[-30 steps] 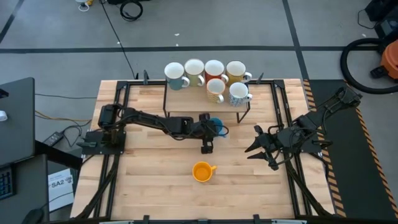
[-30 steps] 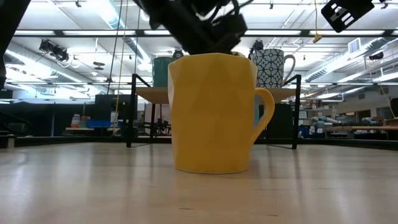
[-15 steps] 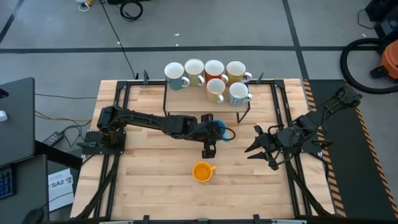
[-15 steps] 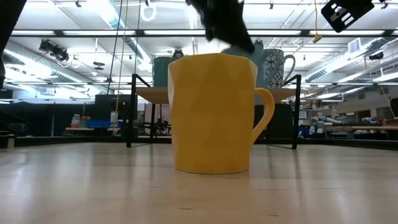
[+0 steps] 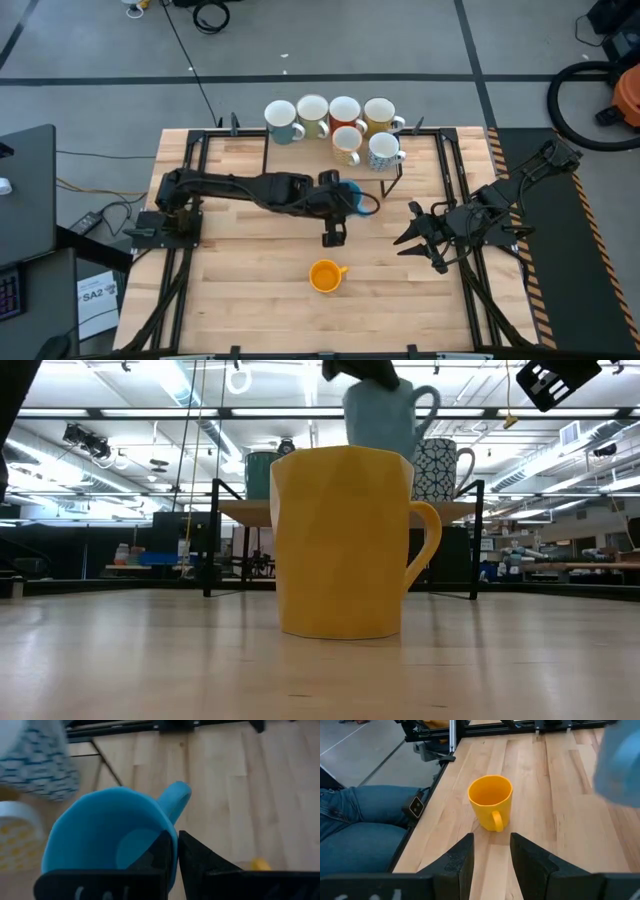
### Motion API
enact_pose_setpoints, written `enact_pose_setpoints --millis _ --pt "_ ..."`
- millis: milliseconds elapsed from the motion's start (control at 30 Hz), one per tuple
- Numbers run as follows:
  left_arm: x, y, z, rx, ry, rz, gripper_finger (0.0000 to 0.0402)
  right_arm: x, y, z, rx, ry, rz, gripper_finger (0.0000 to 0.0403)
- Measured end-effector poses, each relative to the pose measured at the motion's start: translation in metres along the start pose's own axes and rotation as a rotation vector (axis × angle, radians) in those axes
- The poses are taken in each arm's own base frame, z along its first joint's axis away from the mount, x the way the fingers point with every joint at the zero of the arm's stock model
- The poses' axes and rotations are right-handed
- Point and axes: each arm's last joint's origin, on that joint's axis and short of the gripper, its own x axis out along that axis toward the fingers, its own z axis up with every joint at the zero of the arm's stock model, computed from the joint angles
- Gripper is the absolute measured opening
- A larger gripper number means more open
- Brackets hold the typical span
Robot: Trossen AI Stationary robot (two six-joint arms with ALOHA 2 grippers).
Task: Place coffee mugs
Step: Put the blue mug on the shelf
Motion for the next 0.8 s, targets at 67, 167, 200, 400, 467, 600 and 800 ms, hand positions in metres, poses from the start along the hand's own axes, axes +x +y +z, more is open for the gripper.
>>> enact_pose_setpoints --millis 67,167,200,400,467,600,800 --pt "-0.003 0.004 0.0 0.0 0.015 0.029 0.0029 0.0 0.0 0.0 0.0 0.0 -0.001 0.0132" --pt "-0.006 0.012 -0.003 -0.001 0.055 0.055 0.0029 0.0 0.0 0.0 0.0 0.0 -0.001 0.0132" --pt "-0.009 0.016 -0.003 -0.007 0.057 0.059 0.0029 0.0 0.0 0.0 0.0 0.0 -0.001 0.0132" --pt "-0.022 0.039 -0.008 -0.047 0.108 0.133 0.0029 0.001 0.0 0.0 0.0 -0.001 -0.001 0.0132" --pt "-0.027 0.046 -0.009 -0.057 0.117 0.148 0.0029 0.001 0.0 0.0 -0.001 0.002 -0.002 0.0132" --pt "-0.038 0.063 -0.012 -0.081 0.131 0.173 0.0029 0.002 0.0 0.0 -0.001 0.002 -0.002 0.0132" --pt "-0.036 0.09 -0.019 -0.079 0.171 0.19 0.0029 0.002 0.001 0.001 -0.02 -0.001 -0.001 0.0132"
